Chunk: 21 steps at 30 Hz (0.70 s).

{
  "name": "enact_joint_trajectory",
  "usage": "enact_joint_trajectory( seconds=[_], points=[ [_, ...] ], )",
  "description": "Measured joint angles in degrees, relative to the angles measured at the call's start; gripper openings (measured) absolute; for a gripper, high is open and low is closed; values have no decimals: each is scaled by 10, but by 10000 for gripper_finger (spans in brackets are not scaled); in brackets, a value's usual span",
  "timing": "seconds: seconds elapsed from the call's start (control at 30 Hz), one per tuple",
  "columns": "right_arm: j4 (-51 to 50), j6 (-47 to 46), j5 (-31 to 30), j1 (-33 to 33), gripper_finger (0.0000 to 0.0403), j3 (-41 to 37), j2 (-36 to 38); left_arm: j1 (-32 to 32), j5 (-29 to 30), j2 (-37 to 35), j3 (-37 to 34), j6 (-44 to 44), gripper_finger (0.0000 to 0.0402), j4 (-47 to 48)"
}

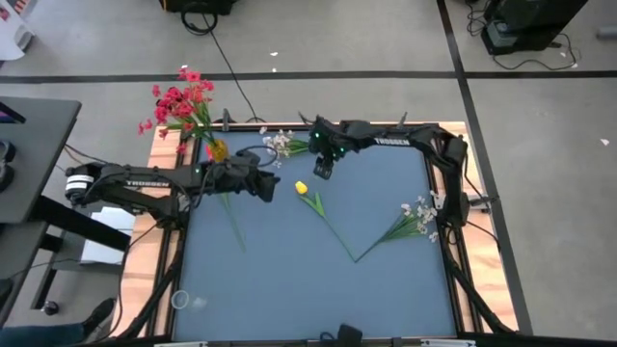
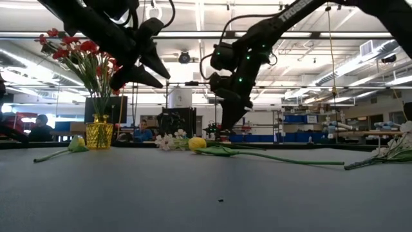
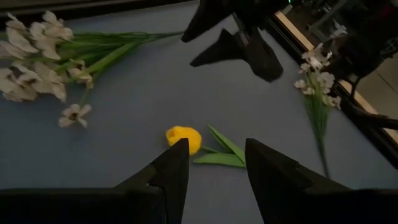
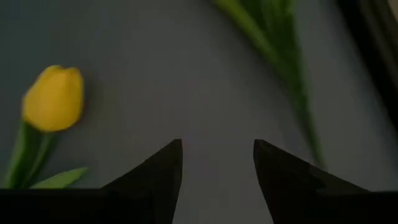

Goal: Sort flowers into vase by color
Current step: Put the top white flowers into the transparent vase

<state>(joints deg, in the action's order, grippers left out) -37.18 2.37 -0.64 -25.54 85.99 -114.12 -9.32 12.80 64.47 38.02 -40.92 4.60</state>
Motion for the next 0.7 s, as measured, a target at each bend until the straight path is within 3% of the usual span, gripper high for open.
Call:
enact_joint_trajectory(
  seconds=[0.27,0.7],
  points=[
    [-15,78,19,-56,206,62,-49,-19,0,0,0,30,163,14],
    [-59,172,-6,-68,206,84,-92,-25,-1,0,0,12,163,37]
  ],
)
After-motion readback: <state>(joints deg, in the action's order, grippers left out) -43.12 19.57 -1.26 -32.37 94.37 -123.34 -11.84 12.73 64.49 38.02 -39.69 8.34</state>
